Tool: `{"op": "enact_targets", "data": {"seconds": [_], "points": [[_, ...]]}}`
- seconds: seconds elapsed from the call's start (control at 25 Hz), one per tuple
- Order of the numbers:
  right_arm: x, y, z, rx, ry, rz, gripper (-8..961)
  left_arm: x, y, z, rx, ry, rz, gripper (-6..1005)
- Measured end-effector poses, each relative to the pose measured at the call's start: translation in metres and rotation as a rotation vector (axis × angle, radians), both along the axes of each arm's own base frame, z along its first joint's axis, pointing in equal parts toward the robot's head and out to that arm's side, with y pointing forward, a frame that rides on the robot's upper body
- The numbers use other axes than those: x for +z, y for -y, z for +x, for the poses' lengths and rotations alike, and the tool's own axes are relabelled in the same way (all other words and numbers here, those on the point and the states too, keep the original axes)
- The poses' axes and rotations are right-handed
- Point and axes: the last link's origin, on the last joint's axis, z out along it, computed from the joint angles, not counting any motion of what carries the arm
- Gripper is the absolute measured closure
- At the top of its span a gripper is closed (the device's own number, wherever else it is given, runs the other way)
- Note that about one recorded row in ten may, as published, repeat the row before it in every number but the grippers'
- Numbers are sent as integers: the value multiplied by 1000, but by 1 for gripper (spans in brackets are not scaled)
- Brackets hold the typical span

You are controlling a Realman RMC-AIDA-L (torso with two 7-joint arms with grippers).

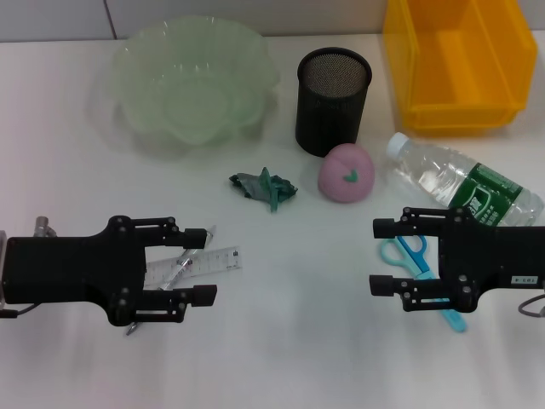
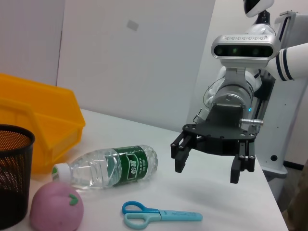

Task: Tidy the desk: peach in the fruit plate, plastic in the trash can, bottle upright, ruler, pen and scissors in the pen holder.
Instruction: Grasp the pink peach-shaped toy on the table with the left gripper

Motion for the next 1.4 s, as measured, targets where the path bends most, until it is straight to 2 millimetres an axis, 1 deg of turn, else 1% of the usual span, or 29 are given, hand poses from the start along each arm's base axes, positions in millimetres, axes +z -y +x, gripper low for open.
{"op": "enact_targets", "data": {"seconds": [0.48,0.72,0.96,1.08,1.16,1.28,1.4], "points": [[-2,-1,-2,1,-5,-4,210,-2,1,-1,2,1,3,278],[-7,1,1,-16,-19,-3,210,-3,0,-1,4,0,9,279],[-20,13,7,-24,-67,-3,210,-3,-4,1,0,-5,24,280],[-23,19,11,-34,-110,31,211,-4,-7,3,-2,-6,33,280],[-24,25,14,-44,-145,76,211,-6,-10,4,-2,-9,43,281],[-20,30,21,-80,-189,157,211,-8,-17,7,-2,-22,61,281],[-18,35,28,-114,-211,205,211,-9,-23,11,-5,-22,70,281]]}}
